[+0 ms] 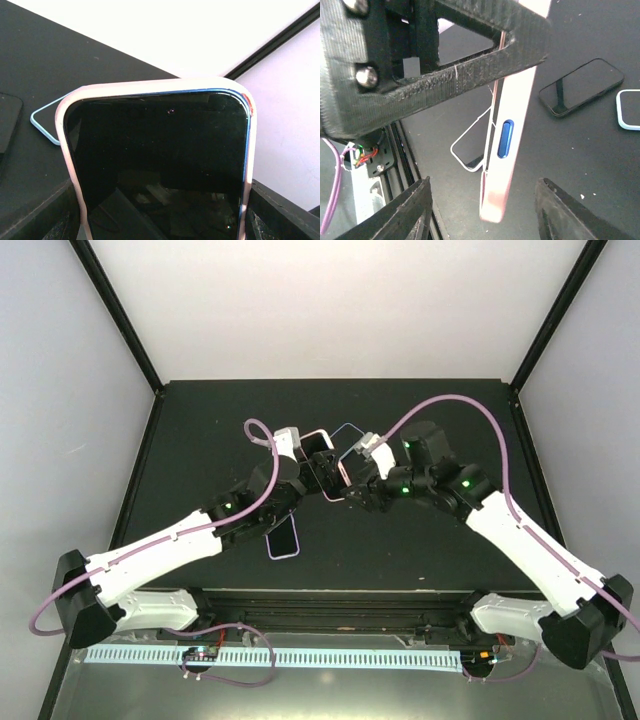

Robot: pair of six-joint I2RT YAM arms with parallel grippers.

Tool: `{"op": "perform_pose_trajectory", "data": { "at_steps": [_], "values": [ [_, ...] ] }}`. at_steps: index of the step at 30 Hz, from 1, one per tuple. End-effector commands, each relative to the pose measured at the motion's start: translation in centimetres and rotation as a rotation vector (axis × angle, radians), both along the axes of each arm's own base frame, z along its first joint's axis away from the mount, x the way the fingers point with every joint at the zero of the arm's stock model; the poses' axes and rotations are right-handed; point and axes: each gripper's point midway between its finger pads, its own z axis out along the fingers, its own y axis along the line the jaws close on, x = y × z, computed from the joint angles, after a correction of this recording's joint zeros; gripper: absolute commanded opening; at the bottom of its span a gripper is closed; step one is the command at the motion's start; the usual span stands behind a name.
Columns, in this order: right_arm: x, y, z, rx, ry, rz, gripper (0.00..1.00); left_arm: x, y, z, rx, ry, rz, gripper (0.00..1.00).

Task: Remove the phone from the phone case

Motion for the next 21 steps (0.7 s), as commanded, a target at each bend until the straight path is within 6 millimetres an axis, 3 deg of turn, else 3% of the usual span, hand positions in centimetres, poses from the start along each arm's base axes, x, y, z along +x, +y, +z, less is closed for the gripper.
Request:
{"op": "perform_pose_trajectory", "data": {
  "at_steps": [1, 8, 10, 12, 14, 18, 21],
  "values": [
    [0.3, 1.5, -0.9, -0.038, 0.028, 0.009, 0.53, 0.2, 0.7, 4.3, -0.126, -0.087, 0.048, 0.6],
    [0.8, 1.5, -0.1, -0.031, -0.027, -0.04, 0.22, 0.0, 0.2, 4.1, -0.159, -0.079, 0.04, 0.6],
    [0.7, 1.3, 0.2, -0.025, -0.038, -0.042, 0.11, -0.1, -0.2, 4.3, -0.166, -0.096, 0.019, 0.69],
    [0.7, 1.1, 0.3, -0.026, -0.04, -0.055, 0.03, -0.2, -0.5, 4.6, -0.162, -0.141, -0.013, 0.88],
    [0.7, 0.7, 0.1, -0.039, -0.039, -0.07, 0.01, -0.2, -0.1, 4.6, -0.132, -0.168, -0.007, 0.98],
    [-0.4, -0.6, 1.4, -0.022, -0.079, -0.073, 0.01, -0.8, 1.6, 3.7, 0.013, -0.192, -0.007, 0.99],
    [-1.5, -1.9, 2.9, -0.002, -0.152, -0.07, 0.01, -3.1, 1.5, 3.6, 0.078, -0.294, -0.172, 0.99]
  ]
}}
